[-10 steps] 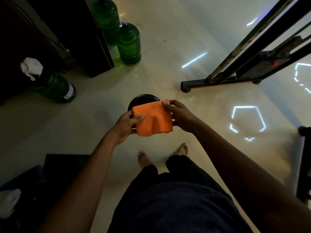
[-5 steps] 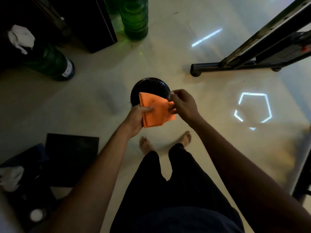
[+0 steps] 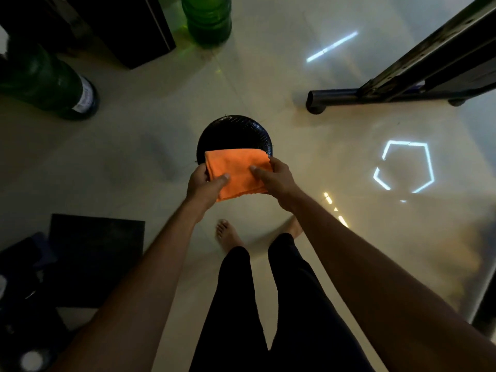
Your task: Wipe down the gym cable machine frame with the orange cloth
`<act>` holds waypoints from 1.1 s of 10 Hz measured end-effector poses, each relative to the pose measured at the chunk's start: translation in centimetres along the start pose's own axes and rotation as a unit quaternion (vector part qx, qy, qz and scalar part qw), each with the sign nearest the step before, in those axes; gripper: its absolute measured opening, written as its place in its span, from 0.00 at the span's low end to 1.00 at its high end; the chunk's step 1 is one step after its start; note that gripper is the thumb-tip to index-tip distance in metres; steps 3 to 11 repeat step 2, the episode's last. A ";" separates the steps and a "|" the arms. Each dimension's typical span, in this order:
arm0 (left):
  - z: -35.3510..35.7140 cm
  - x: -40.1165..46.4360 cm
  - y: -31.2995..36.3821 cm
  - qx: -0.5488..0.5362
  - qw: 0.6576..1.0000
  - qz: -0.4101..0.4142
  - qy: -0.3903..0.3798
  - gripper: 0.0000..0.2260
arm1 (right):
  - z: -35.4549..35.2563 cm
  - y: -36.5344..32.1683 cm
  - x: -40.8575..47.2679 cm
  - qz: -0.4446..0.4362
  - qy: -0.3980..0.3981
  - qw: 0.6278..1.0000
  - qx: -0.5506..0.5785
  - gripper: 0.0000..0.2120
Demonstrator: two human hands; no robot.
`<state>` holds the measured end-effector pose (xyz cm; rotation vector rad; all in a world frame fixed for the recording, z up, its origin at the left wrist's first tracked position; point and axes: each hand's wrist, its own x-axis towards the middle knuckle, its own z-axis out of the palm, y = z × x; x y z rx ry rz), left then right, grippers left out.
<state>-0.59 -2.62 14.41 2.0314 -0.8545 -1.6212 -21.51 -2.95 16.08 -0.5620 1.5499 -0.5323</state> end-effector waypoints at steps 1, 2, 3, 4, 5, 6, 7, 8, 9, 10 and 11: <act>0.6 0.9 0.7 0.023 0.998 -0.064 -0.015 0.27 | 0.3 -0.1 1.5 -0.005 0.046 0.991 -0.126 0.31; 0.7 0.7 0.5 0.141 0.985 -0.097 -0.014 0.30 | -0.4 1.0 2.2 -0.011 0.109 0.963 -0.245 0.29; 0.7 0.7 0.5 0.141 0.985 -0.097 -0.014 0.30 | -0.4 1.0 2.2 -0.011 0.109 0.963 -0.245 0.29; 0.7 0.7 0.5 0.141 0.985 -0.097 -0.014 0.30 | -0.4 1.0 2.2 -0.011 0.109 0.963 -0.245 0.29; 0.7 0.7 0.5 0.141 0.985 -0.097 -0.014 0.30 | -0.4 1.0 2.2 -0.011 0.109 0.963 -0.245 0.29; 0.7 0.7 0.5 0.141 0.985 -0.097 -0.014 0.30 | -0.4 1.0 2.2 -0.011 0.109 0.963 -0.245 0.29; 0.7 0.7 0.5 0.141 0.985 -0.097 -0.014 0.30 | -0.4 1.0 2.2 -0.011 0.109 0.963 -0.245 0.29; 0.7 0.7 0.5 0.141 0.985 -0.097 -0.014 0.30 | -0.4 1.0 2.2 -0.011 0.109 0.963 -0.245 0.29; 0.7 0.7 0.5 0.141 0.985 -0.097 -0.014 0.30 | -0.4 1.0 2.2 -0.011 0.109 0.963 -0.245 0.29; 0.7 0.7 0.5 0.141 0.985 -0.097 -0.014 0.30 | -0.4 1.0 2.2 -0.011 0.109 0.963 -0.245 0.29; 0.7 0.7 0.5 0.141 0.985 -0.097 -0.014 0.30 | -0.4 1.0 2.2 -0.011 0.109 0.963 -0.245 0.29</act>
